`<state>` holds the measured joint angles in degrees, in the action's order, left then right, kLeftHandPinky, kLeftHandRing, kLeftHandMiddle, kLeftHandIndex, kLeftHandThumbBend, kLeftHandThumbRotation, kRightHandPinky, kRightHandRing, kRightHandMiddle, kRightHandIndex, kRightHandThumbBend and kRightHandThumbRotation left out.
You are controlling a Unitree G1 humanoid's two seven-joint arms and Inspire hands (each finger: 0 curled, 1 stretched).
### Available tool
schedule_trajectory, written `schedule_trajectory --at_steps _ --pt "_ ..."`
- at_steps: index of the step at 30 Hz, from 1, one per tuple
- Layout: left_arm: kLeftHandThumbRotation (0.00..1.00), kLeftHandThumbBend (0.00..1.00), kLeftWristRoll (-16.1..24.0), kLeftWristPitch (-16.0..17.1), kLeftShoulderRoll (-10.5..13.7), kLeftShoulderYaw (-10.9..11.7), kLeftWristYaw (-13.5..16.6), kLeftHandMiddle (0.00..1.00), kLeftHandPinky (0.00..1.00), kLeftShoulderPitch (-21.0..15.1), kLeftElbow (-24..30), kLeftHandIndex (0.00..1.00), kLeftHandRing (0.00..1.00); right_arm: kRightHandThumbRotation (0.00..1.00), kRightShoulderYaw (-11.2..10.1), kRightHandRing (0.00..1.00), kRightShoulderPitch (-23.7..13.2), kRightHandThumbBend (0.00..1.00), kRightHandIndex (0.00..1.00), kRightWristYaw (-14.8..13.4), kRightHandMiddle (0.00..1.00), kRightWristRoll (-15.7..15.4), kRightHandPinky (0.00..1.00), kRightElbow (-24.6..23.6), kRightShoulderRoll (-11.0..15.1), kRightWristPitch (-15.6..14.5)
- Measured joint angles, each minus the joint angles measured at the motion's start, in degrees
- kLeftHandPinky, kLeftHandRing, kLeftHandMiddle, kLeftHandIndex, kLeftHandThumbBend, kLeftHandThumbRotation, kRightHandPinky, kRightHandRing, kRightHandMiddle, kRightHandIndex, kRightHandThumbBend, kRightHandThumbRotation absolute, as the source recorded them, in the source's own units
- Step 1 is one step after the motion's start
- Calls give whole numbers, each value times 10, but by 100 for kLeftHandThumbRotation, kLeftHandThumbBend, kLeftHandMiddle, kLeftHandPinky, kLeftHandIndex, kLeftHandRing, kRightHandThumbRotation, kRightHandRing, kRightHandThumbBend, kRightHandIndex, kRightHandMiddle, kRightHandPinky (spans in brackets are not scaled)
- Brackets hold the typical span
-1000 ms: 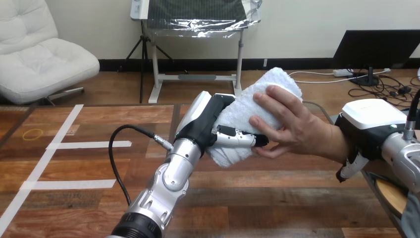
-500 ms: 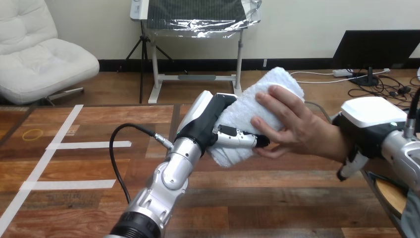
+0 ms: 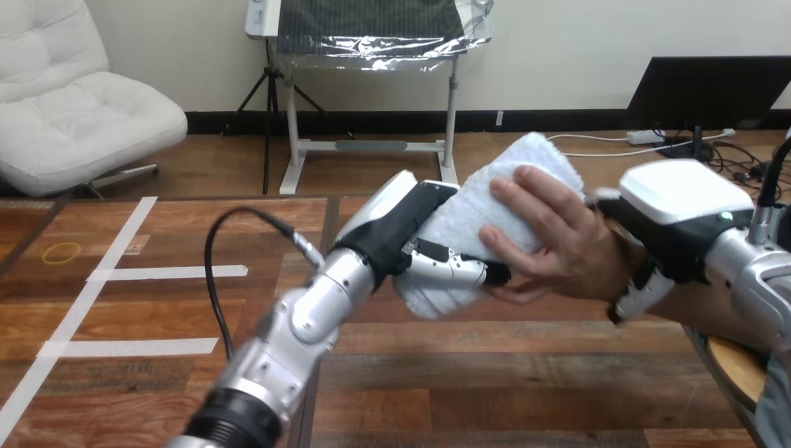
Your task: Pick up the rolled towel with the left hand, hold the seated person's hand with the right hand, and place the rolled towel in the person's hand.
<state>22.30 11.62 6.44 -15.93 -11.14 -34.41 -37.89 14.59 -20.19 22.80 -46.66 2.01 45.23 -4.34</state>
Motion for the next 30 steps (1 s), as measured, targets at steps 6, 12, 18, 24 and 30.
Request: schedule_trajectory --at_steps 6,12,18,24,30 --pt "28 67 -7 -9 26 3 -36 76 64 14 53 80 71 12 -18 99 17 84 93 8 98 5 93 -35 2 0" --pt "28 67 -32 -19 49 16 -71 77 67 42 110 80 73 11 -44 99 43 84 93 25 99 15 92 -75 3 -6" --pt "31 68 -56 -28 72 32 -97 78 69 76 159 80 74 6 -70 98 72 85 92 43 98 24 91 -117 3 -23" --pt "30 70 -73 -28 94 51 -103 77 70 110 191 79 73 2 -99 98 103 85 91 59 98 40 91 -150 3 -44" --pt "27 68 -92 -30 114 81 -97 78 73 153 223 79 75 1 -129 98 131 85 91 72 98 54 91 -184 3 -62"
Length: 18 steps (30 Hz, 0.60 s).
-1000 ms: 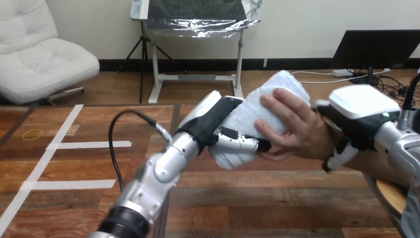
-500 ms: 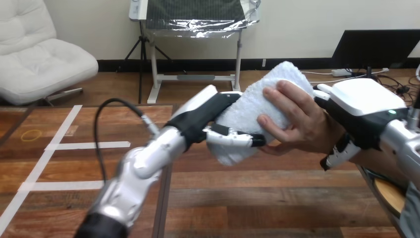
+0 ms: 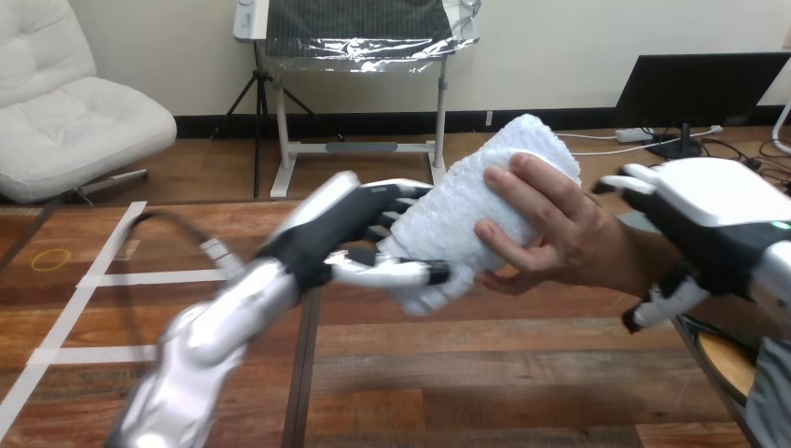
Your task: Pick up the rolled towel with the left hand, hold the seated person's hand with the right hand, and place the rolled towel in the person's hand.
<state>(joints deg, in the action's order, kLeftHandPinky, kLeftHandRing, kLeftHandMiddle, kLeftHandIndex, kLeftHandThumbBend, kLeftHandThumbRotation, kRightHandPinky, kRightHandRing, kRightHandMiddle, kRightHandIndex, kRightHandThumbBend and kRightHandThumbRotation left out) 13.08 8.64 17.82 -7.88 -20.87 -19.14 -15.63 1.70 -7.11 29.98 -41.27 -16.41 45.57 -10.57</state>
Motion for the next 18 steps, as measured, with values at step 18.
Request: schedule_trajectory --at_steps 18 --pt "24 61 -48 39 48 90 36 77 69 102 10 79 74 1 -65 99 56 81 92 55 98 7 91 -120 -2 -92"
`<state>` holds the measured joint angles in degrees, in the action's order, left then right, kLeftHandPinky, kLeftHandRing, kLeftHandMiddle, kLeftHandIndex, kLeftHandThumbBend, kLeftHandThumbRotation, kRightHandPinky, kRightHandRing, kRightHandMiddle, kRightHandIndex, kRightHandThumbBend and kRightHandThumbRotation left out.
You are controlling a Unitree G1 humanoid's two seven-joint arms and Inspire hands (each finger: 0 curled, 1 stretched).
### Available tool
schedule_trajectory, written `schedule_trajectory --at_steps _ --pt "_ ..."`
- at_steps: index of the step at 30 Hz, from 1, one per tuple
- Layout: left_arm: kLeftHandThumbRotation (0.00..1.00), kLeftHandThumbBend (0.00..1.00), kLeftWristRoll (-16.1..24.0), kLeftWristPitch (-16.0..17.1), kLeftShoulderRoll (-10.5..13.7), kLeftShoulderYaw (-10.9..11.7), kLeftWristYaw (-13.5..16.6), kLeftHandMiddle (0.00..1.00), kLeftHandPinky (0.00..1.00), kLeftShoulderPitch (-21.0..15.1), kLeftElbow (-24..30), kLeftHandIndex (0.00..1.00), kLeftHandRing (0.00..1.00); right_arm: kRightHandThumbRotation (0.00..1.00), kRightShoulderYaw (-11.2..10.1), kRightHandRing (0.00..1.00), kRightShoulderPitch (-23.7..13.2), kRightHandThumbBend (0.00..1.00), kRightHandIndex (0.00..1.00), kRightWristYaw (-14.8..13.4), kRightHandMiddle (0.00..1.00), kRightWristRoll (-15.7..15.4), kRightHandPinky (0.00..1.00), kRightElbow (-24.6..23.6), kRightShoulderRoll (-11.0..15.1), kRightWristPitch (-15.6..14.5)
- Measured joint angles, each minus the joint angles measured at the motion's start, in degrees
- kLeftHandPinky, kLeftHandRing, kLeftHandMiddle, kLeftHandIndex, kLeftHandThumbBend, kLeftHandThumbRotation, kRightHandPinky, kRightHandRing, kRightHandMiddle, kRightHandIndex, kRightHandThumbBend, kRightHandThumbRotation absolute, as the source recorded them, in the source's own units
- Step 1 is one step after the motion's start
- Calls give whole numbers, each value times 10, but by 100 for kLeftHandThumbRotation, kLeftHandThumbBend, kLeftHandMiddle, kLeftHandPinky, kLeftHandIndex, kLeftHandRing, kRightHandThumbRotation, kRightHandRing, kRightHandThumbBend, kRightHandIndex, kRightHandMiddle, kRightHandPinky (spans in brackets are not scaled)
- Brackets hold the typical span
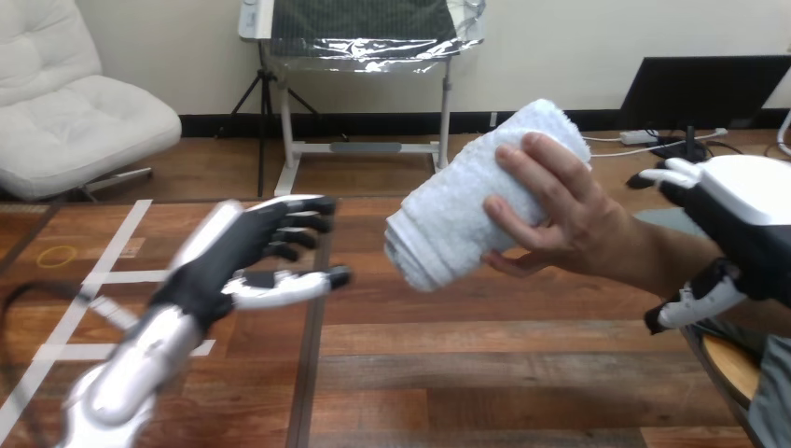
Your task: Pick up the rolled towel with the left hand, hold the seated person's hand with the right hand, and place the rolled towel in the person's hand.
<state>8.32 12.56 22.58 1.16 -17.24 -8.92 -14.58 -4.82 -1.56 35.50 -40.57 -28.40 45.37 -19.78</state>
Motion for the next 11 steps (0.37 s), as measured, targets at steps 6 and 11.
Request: schedule_trajectory --at_steps 6,11 --pt "24 62 -12 11 7 18 5 77 69 21 0 79 74 0 -16 99 16 79 92 17 98 -2 92 -39 -1 -41" --pt "22 62 -31 21 9 30 4 77 71 35 -4 79 75 0 -30 99 35 78 93 31 98 -6 93 -74 -2 -74"
